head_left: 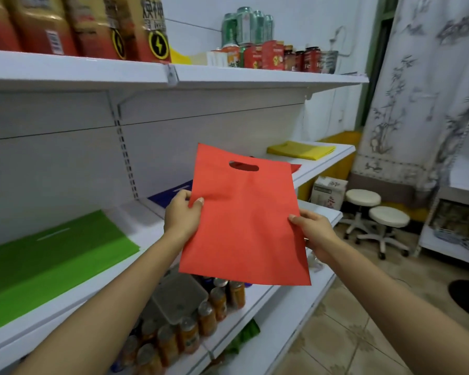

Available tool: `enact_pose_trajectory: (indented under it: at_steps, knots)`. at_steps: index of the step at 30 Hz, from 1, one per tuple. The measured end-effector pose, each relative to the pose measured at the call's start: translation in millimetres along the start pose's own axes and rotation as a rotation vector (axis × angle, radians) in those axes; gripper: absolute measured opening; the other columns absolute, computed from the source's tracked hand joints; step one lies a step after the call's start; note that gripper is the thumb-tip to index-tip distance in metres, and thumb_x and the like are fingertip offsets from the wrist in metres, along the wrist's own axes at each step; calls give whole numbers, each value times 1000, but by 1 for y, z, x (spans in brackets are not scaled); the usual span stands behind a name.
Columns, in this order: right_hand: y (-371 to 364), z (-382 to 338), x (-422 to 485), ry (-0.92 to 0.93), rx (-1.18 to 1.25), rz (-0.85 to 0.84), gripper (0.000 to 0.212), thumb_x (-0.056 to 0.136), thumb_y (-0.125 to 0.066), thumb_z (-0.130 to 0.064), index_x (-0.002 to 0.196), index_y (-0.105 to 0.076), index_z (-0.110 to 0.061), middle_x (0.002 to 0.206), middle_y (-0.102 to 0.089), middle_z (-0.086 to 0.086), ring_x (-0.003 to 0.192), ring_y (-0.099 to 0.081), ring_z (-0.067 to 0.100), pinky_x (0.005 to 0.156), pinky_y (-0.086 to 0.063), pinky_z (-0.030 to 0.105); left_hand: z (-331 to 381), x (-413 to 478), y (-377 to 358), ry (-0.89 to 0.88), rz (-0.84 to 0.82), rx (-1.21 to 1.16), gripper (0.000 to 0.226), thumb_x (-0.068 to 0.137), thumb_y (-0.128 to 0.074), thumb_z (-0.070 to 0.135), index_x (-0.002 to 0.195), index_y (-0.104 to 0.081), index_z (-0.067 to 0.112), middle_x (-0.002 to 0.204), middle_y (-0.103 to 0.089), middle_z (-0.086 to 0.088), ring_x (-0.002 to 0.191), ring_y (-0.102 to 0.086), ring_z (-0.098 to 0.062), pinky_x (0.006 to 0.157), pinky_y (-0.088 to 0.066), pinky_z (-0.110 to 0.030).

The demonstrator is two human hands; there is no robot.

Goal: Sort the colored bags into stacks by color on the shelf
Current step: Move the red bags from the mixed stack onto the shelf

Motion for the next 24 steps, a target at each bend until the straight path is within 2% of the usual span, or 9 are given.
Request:
enact_pose_trajectory:
  at_steps: [4,8,14,18,19,20,22,24]
  knots:
    - [20,6,34,-9,-23,53,6,92,-62,-15,97,-66,-15,89,-69,7,71,-61,18,59,-44,27,-2,26,-42,21,-62,-12,13,93,-55,29,96,-58,17,96,-66,0,89,-64,-22,83,-53,-45]
    - [35,6,81,-14,-49,109,11,91,-63,-14,101,-67,-12,92,-69,8,72,-62,17,60,-45,27,-3,67,-89,-4,-118,-6,13,93,-56,28,95,-60,16,95,-64,1,84,-61,-17,72,-49,-33]
    - [44,-22,179,33,-88,182,10,90,-64,-11,100,-67,-11,85,-68,8,67,-60,20,64,-50,30,-7,153,-153,-20,-204,59,26,95,-52,26,77,-61,10,71,-60,-2,70,-56,-21,65,-42,-31]
    - [34,-52,242,124,-174,194,11,90,-64,-10,101,-66,-8,87,-66,12,68,-60,22,64,-50,30,-15,207,-178,-21,-274,118,28,94,-51,24,72,-58,8,71,-56,-7,68,-53,-22,63,-36,-30]
    - [31,-59,256,147,-188,193,12,89,-65,-10,101,-66,-9,84,-66,10,67,-60,21,62,-50,29,-16,221,-182,-27,-286,127,25,95,-52,24,78,-62,9,78,-61,-7,74,-57,-24,66,-41,-31]
    - [28,-64,269,164,-199,191,12,89,-65,-10,101,-66,-9,81,-65,7,65,-60,20,60,-49,28,-18,233,-186,-27,-292,135,21,95,-53,25,93,-66,9,93,-66,-7,83,-61,-24,73,-46,-33]
    - [25,-74,295,181,-215,181,12,88,-66,-10,100,-66,-10,78,-64,5,62,-59,18,58,-48,27,-22,252,-192,-7,-290,141,33,95,-56,27,123,-60,11,120,-63,-4,101,-62,-21,90,-51,-35]
    - [23,-81,318,192,-214,171,11,88,-67,-10,99,-66,-11,77,-64,5,61,-59,17,57,-48,26,-27,267,-199,-11,-284,138,38,94,-58,28,128,-58,11,122,-62,-4,104,-62,-21,95,-50,-39]
Point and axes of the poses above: each hand's wrist, its own x-axis towards the middle knuckle, its own y-axis out of the back of the hand, z = x × y, the point moved 6 cm from there along x, towards the middle knuckle
